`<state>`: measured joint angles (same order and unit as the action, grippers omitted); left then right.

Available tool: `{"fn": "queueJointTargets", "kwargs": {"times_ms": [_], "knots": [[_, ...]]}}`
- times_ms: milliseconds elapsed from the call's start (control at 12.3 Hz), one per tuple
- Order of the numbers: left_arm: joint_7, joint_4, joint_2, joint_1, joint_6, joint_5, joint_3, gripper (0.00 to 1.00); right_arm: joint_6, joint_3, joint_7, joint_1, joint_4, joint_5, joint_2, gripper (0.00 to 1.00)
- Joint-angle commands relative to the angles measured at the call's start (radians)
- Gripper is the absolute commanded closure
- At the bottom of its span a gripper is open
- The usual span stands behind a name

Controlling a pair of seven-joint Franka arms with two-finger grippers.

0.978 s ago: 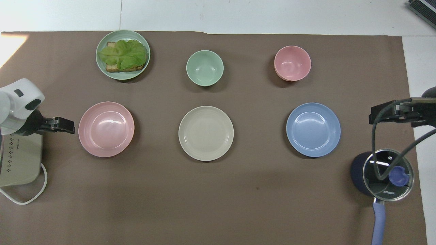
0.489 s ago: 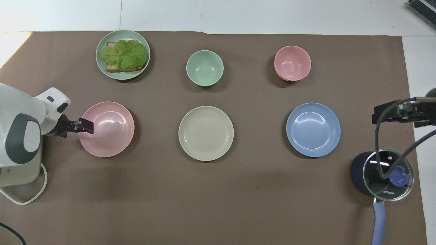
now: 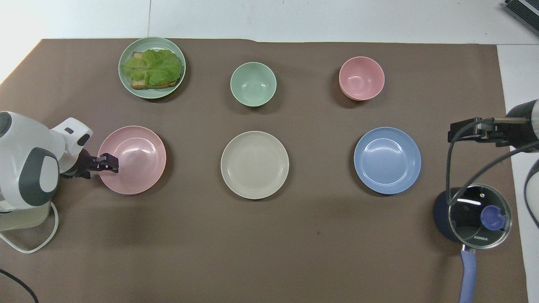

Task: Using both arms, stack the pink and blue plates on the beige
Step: 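Reach the left gripper to the rim of the pink plate and grasp it, then carry the pink plate onto the beige plate while the right gripper grasps the blue plate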

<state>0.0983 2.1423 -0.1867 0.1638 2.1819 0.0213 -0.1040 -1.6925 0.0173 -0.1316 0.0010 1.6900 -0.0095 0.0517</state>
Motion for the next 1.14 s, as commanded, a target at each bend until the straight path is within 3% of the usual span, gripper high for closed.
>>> {"fn": "queueJointTargets", "kwargs": {"times_ms": [0,81,326,570,815,1059], "knots": [[0.051,0.031,0.030,0.019,0.001,-0.004,-0.006,0.90,-0.062,0.003,0.047,-0.016,0.104,0.029,0.025,0.00],[0.047,0.025,0.027,0.020,0.001,-0.004,-0.006,1.00,-0.097,0.003,0.055,-0.016,0.131,0.029,0.013,0.00],[0.049,-0.031,0.023,0.016,-0.095,-0.004,-0.008,1.00,-0.202,0.003,0.067,-0.018,0.181,0.029,-0.060,0.00],[0.063,-0.183,0.029,-0.015,-0.342,-0.003,-0.017,1.00,-0.379,0.003,0.144,-0.021,0.285,0.029,-0.134,0.00],[0.197,-0.303,0.035,-0.102,-0.522,0.060,-0.020,1.00,-0.548,0.003,0.257,-0.070,0.376,0.029,-0.200,0.00],[0.342,-0.302,0.047,-0.263,-0.501,0.126,-0.023,1.00,-0.585,0.004,0.323,-0.095,0.402,0.032,-0.236,0.00]]}}
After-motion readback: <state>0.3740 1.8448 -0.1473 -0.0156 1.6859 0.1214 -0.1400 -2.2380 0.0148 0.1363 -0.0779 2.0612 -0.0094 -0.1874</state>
